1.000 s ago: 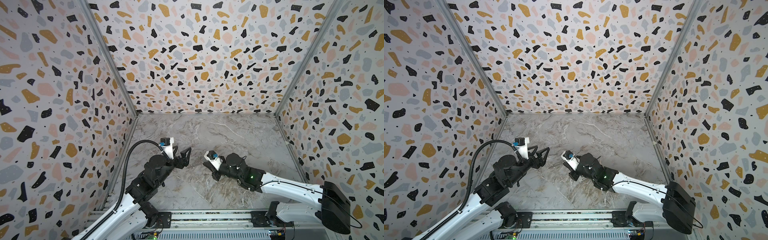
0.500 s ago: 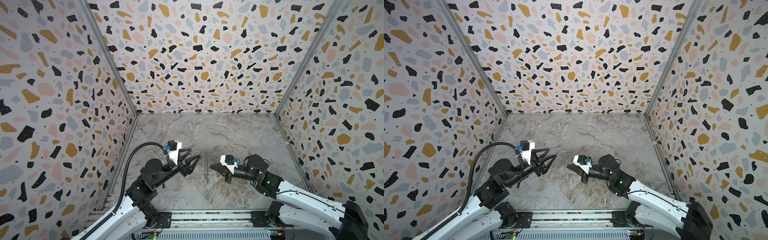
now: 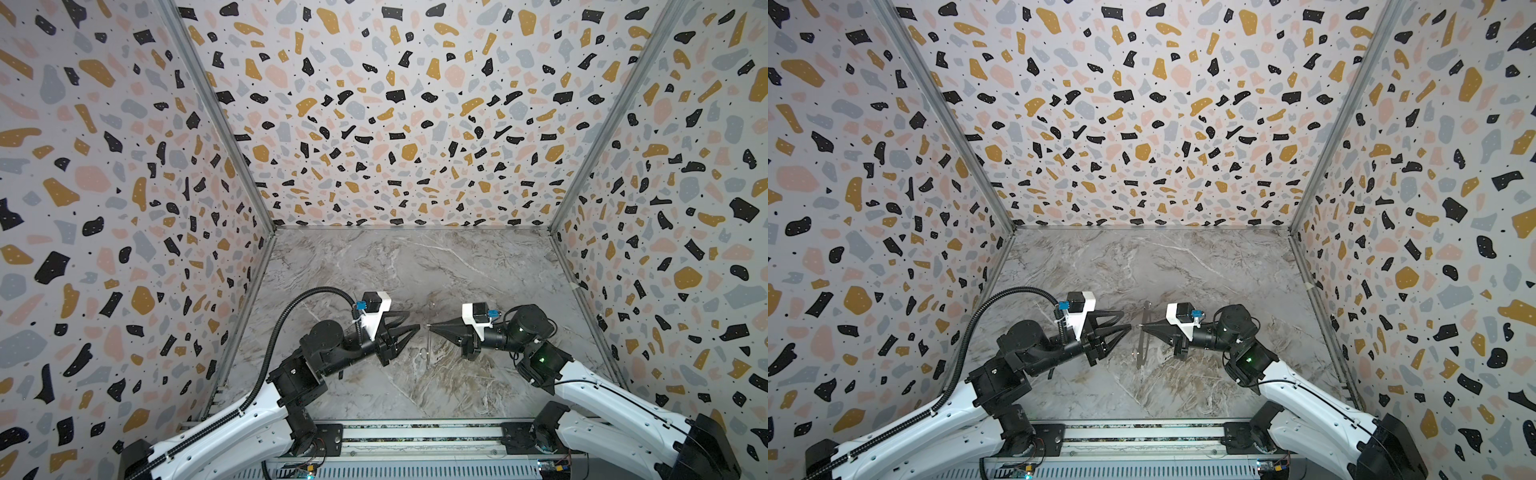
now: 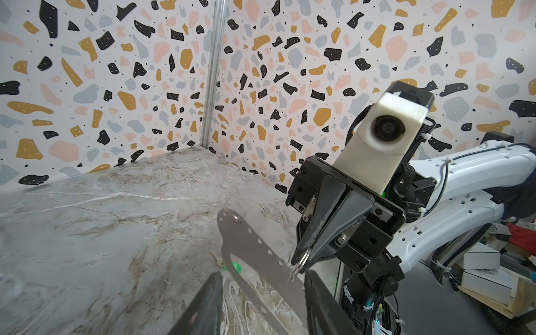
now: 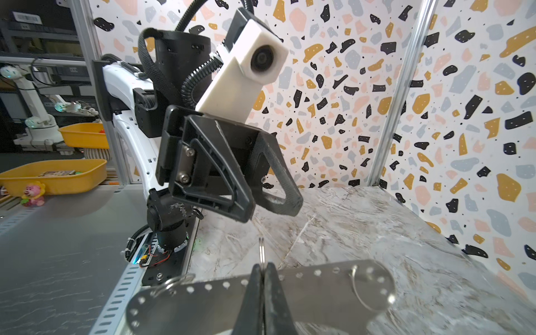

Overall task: Attach keys to a key ring
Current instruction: Pass the keyring.

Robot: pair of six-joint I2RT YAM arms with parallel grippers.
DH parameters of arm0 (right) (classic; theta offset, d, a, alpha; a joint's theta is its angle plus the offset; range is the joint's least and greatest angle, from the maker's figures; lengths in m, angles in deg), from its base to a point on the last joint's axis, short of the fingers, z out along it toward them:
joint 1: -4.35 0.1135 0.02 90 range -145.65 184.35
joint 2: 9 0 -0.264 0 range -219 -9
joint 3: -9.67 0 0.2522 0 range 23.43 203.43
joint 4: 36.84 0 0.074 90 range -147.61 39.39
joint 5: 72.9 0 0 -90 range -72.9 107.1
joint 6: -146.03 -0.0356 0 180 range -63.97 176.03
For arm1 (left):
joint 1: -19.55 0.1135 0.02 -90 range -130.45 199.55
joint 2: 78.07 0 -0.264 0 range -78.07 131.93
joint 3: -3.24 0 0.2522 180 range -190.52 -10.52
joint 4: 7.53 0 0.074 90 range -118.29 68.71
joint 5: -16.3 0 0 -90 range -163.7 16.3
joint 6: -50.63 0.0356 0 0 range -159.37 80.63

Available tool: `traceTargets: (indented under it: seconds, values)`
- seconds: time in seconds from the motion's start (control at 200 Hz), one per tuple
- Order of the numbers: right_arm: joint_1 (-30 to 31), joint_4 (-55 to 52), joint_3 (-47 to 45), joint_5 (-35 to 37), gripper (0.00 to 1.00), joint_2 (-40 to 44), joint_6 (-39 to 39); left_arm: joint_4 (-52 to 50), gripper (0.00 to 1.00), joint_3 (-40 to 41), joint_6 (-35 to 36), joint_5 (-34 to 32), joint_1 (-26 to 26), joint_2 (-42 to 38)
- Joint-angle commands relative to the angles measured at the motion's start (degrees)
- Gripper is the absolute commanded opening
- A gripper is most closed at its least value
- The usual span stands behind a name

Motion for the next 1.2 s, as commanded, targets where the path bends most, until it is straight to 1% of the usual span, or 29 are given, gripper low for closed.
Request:
traceTargets:
  seconds: [0.0,0.25,0.441,0.516,0.761,1.101,1.196]
  values:
    - [-0.73,5.51,-0.01,-4.15,0.00,0.78,-3.09,4.91,0.44,0.41,2.06,0.55,-1.54,0.51]
    - [-1.91,9.99,-0.13,-8.58,0.00,-0.76,-6.25,8.18,0.41,1.57,2.60,1.47,-3.34,0.67]
    - [-2.44,10.30,1.26,-12.82,0.00,-3.18,-7.61,9.96,0.37,2.21,2.78,2.68,-4.16,0.50]
    - [-2.40,10.72,1.42,-13.22,0.00,-3.73,-7.86,10.49,0.37,2.36,2.80,2.80,-4.44,0.24]
    - [-2.40,12.91,1.51,-13.79,0.00,-4.58,-9.32,10.70,0.30,2.89,3.36,2.89,-4.91,0.08]
    - [-2.47,15.78,1.86,-15.64,0.00,-6.43,-12.07,10.78,0.26,3.24,3.85,2.82,-5.16,0.12]
    - [-2.48,16.94,1.78,-15.88,0.00,-6.80,-12.80,10.96,0.23,3.34,3.88,2.81,-5.32,0.09]
